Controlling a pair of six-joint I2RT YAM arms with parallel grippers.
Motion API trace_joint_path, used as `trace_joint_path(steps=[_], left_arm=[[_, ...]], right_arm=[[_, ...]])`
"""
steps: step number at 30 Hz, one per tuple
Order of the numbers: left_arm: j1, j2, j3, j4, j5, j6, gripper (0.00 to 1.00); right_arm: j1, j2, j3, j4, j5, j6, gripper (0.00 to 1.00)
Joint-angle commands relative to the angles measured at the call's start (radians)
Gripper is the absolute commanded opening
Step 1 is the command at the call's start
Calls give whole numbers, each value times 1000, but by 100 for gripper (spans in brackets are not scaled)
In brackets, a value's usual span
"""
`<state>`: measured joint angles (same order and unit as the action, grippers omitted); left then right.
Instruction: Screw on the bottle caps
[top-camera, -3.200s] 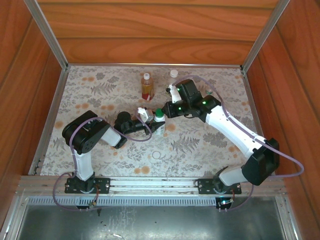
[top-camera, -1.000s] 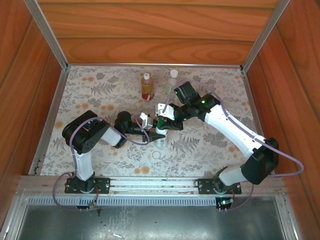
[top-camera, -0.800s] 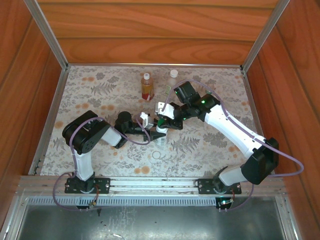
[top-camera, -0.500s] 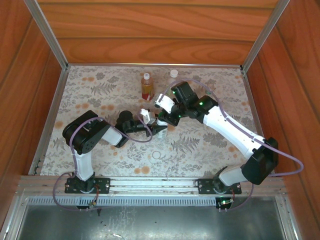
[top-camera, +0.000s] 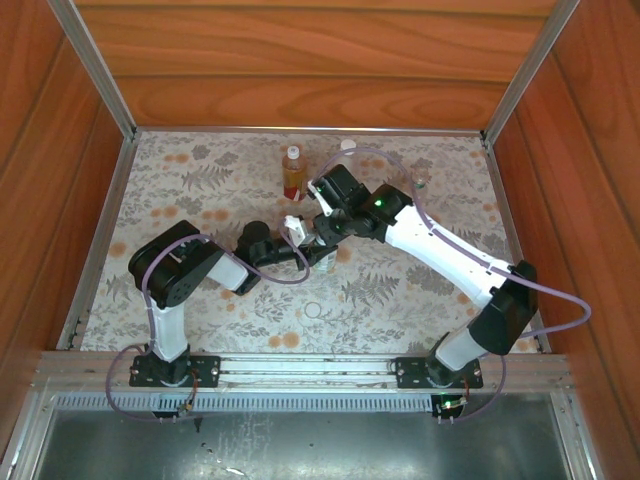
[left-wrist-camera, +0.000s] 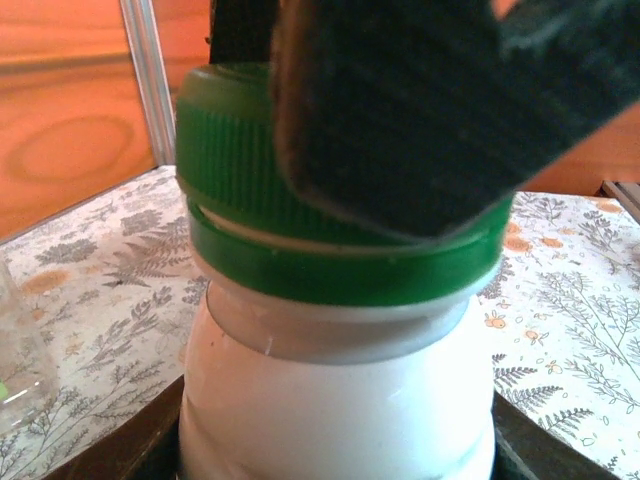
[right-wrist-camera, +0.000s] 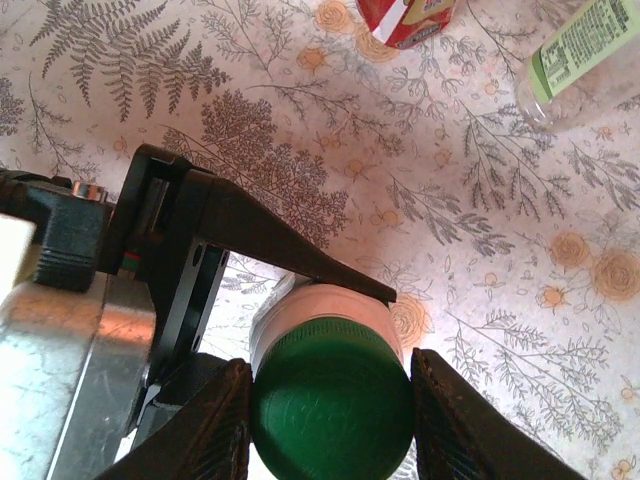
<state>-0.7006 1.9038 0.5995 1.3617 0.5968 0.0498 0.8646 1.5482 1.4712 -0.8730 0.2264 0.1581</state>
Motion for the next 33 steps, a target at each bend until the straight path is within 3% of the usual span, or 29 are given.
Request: trace_joint_path(steps=[1,6,10,15,18,24,33], left_arm=[[5,8,-1,22,-40,41,51],[4,-15,-38,20,-5,112,51],[-10,-61,-77,1,-42,224,51],[-63,-156,-129,-87,-158,435,51],[-94,-219,-132,-198,-218,528,51],[-111,-268,-142,-243,-215,562,51],[-115,-297,-151,-251,-201,550,51]], right_arm=[[8,-28,5,-72,-43,34,41],[7,-149,-34,23,-84,-140,61],[8,-292,-168,121,-144,-449,68],[8,-485,-366,273,-238,-822,62],[14,-508,-359,224,-338,-1007,60],[69,-439,-334,190,-250,-1140,60],[82,-358,-332,192,-185,-1194,57]])
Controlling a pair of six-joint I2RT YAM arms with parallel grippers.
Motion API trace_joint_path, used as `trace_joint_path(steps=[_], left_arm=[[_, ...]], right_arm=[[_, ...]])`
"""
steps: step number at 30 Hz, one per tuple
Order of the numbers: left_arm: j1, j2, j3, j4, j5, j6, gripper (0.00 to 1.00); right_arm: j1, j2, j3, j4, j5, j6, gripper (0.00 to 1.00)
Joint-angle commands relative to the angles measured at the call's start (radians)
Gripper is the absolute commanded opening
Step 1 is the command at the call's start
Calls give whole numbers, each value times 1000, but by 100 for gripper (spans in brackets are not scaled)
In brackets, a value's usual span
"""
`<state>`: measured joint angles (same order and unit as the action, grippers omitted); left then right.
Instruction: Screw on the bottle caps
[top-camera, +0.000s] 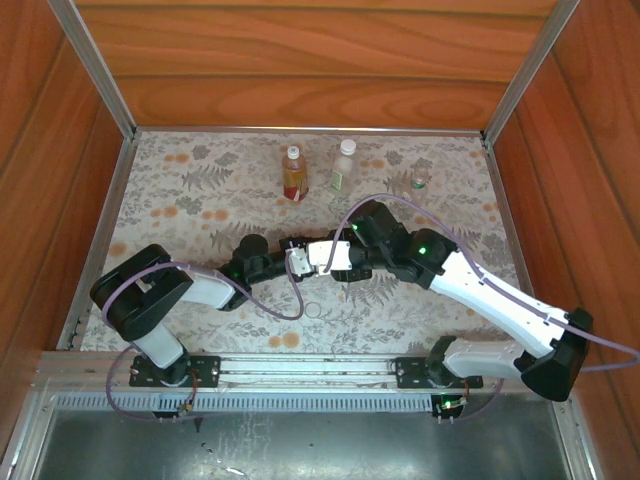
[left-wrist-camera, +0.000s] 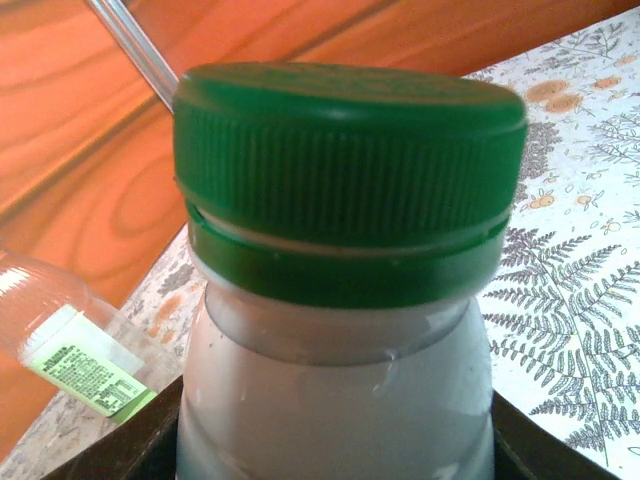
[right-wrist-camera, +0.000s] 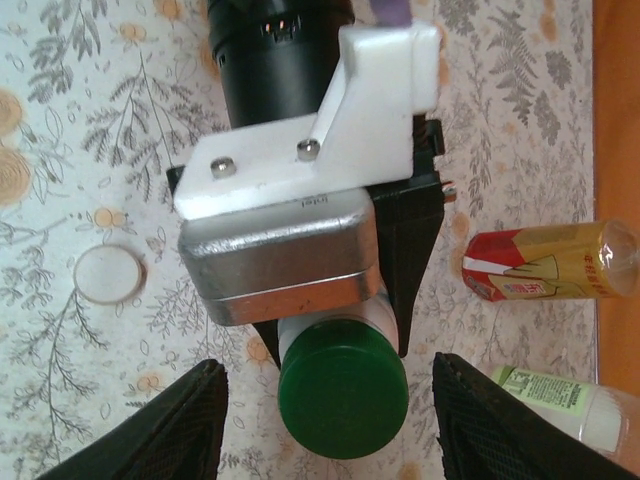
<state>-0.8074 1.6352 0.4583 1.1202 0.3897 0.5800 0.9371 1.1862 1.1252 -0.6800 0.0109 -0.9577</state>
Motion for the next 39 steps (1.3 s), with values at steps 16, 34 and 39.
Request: trace_joint_path(steps=[16,34,39], left_arm=[[-8,-51,-23,-12,18,6,51],[-7,-59,-23,-12,2,-8,51],[-7,-70,-8,-11,-29,-8,51]], right_arm=[[6,38,-28,42,57,-93,50],[-1,59,-13,16,26,-31,34],[0,54,-40,129,94,180,23]])
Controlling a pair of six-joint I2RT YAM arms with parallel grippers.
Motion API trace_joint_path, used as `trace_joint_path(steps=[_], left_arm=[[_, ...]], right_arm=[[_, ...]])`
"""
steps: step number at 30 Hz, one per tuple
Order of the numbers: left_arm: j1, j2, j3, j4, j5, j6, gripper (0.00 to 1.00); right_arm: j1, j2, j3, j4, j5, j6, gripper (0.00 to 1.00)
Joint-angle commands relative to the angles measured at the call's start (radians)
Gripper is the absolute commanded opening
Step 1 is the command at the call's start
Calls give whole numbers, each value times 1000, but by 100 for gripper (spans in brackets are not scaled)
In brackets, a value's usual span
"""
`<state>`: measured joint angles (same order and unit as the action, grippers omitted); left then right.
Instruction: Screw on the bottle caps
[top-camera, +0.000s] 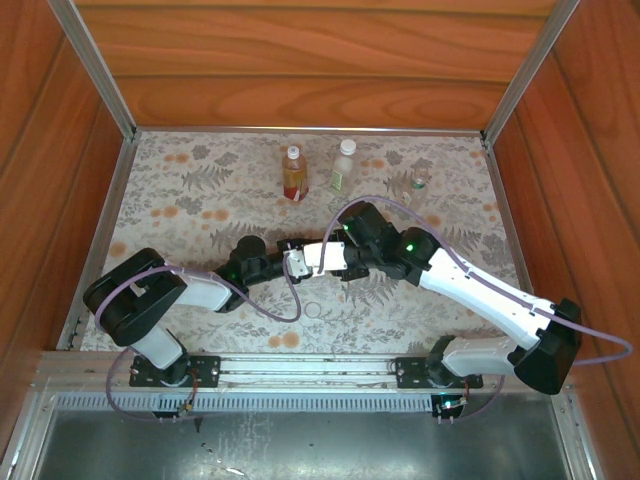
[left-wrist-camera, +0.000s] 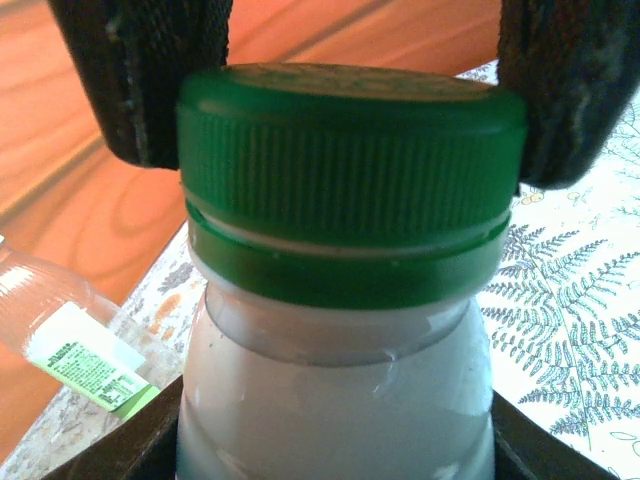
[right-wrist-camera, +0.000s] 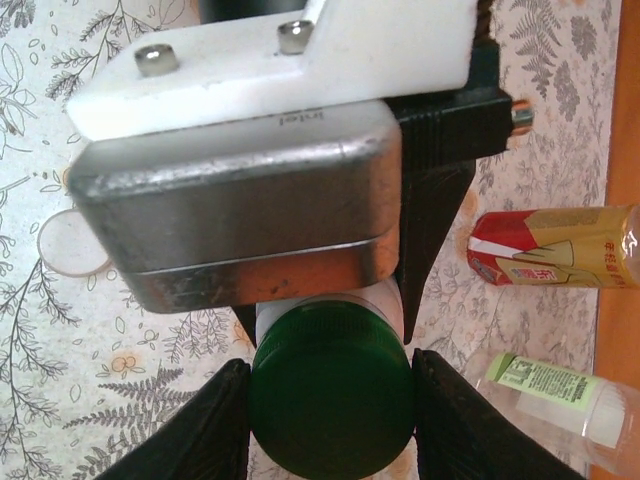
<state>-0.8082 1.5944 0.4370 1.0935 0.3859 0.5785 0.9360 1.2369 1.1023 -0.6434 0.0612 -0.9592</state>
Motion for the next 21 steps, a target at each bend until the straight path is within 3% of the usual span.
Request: trace_joint_path(steps=[1,5,13,17,21], left_arm=[[-7,-31,17,14,-36,-6,51],[-7,-28,32,16,-73,14,51],[-7,-13,44,16,-84,22,50],[-7,-13,40,16,-100,33,50],[-8,-3,37,15,-115,47,50]], right_arm=[[1,-1,-23,126,69,258,18],[0,-23,-47,242,163,647,1],[1,-26,-71,233,146,1298,0],[2,-18,-33,89,204,1633,0],[1,-12,5,1,157,1764,0]])
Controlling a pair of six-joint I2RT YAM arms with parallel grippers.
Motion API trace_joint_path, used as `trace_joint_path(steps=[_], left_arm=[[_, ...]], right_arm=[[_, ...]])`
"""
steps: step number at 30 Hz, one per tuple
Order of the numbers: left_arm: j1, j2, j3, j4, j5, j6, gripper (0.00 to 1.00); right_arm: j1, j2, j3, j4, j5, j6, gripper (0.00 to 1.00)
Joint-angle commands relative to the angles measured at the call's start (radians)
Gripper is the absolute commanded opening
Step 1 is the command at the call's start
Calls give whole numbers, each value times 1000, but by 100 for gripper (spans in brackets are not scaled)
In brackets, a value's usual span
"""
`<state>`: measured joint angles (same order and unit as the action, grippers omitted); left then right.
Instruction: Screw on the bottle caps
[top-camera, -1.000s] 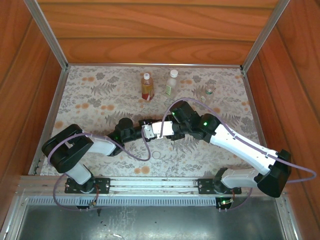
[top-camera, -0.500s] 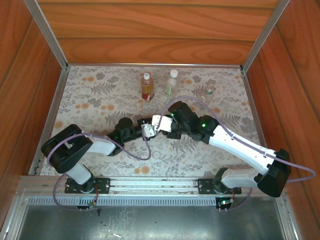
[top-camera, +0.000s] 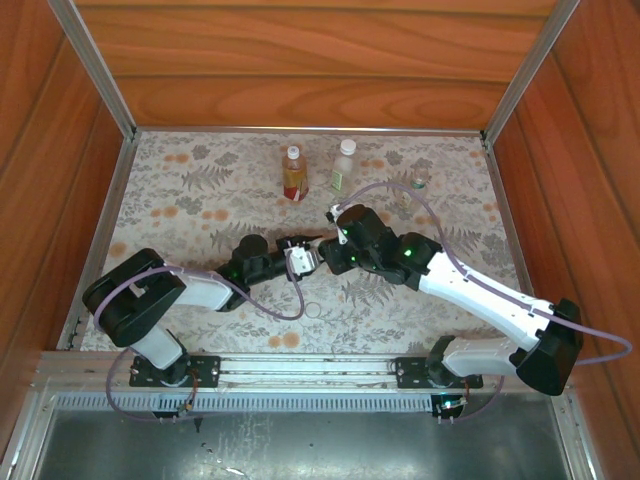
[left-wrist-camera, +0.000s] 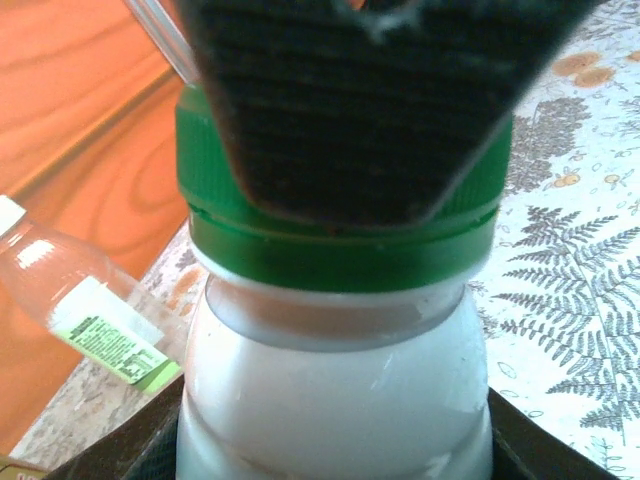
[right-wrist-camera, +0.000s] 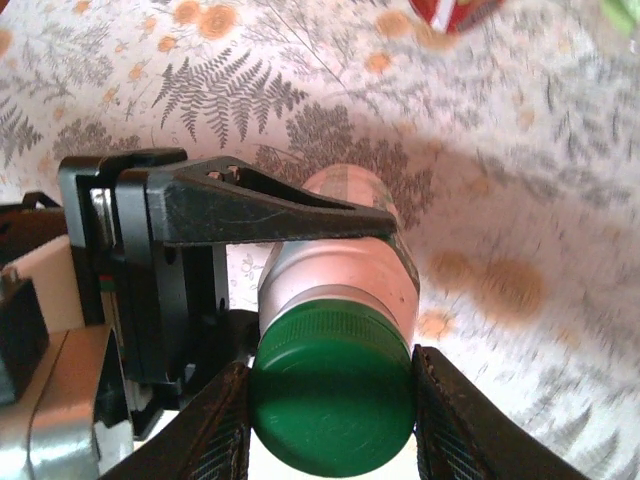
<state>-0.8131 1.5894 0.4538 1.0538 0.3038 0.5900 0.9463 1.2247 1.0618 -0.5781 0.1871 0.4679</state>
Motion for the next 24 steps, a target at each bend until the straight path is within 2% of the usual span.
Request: trace_joint_path(steps=[1,4,7,10,11,18,21,24], left_arm=[[-3,4,18,55,-33,37,50],[-2,3,8,55,-23,40,50],[1,-12,-9,55,14,12,50],[9,-36,-24,54,83,-21,50],[12,-43,-30,52,104,-27,50],[16,-81,-59,49,144,-13,50],[17,-91,-62,48,154,-17,50],[20,-92,-62,47,167,-18,50]], right_arm=[[-10,-7,49,-64,24,328,2],[-10,-41,50,-33,13,193,18],[-10,-90,36,23,-32,-65,45],[-10,-155,-8,68,-170,-521,65],[-10,-175,-20,58,-187,-650,68],[10,-135,81,-158,-225,-1170,71],[17,-105,84,-175,-179,-1300,72],[17,-71,100,-174,-147,-1348,71]])
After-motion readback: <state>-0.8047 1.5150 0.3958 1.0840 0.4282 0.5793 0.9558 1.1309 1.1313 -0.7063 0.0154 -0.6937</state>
